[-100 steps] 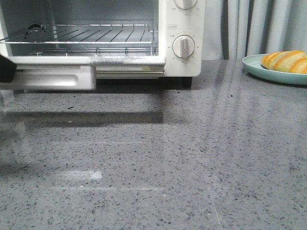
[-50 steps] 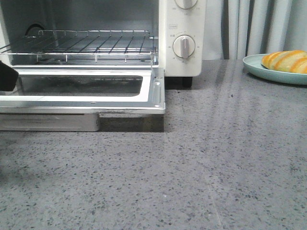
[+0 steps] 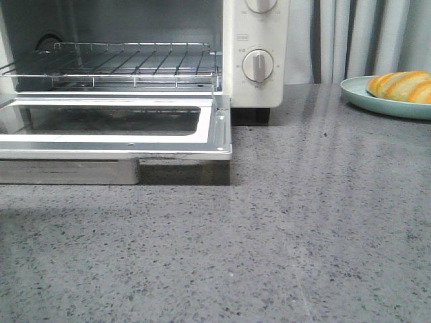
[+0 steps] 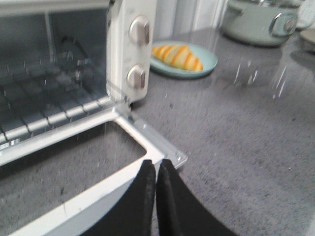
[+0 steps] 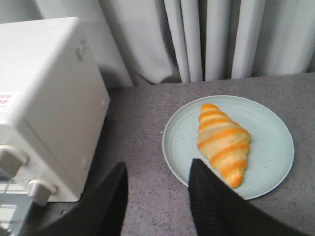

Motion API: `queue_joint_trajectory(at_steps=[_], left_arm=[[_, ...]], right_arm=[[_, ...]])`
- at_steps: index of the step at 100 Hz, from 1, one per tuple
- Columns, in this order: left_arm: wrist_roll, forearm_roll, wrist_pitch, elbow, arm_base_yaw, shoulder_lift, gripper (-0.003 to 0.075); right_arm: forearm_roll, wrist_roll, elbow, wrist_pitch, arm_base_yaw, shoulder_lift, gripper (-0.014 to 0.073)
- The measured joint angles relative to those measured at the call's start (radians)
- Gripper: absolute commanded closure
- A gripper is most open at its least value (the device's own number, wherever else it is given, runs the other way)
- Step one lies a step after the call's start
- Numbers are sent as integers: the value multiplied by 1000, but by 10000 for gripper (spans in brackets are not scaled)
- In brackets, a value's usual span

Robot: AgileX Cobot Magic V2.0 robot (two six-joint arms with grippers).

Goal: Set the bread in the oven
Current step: 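Lower the right gripper over the croissant on the green plate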

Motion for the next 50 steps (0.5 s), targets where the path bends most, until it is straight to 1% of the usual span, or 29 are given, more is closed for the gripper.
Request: queue_joint_trajectory(at_steps=[18,31,50], left_arm=[[-2,-2,12,0,0,-104,742],[-2,-2,14,0,0,-128,742],[-2,0,14,0,0,-128,742]], right_arm=[[-48,0,-88,-13,-50,244,234],[-71,-1,-90,-54,-91,376,234],[-79,-1,-90,-70,-138,528,234]])
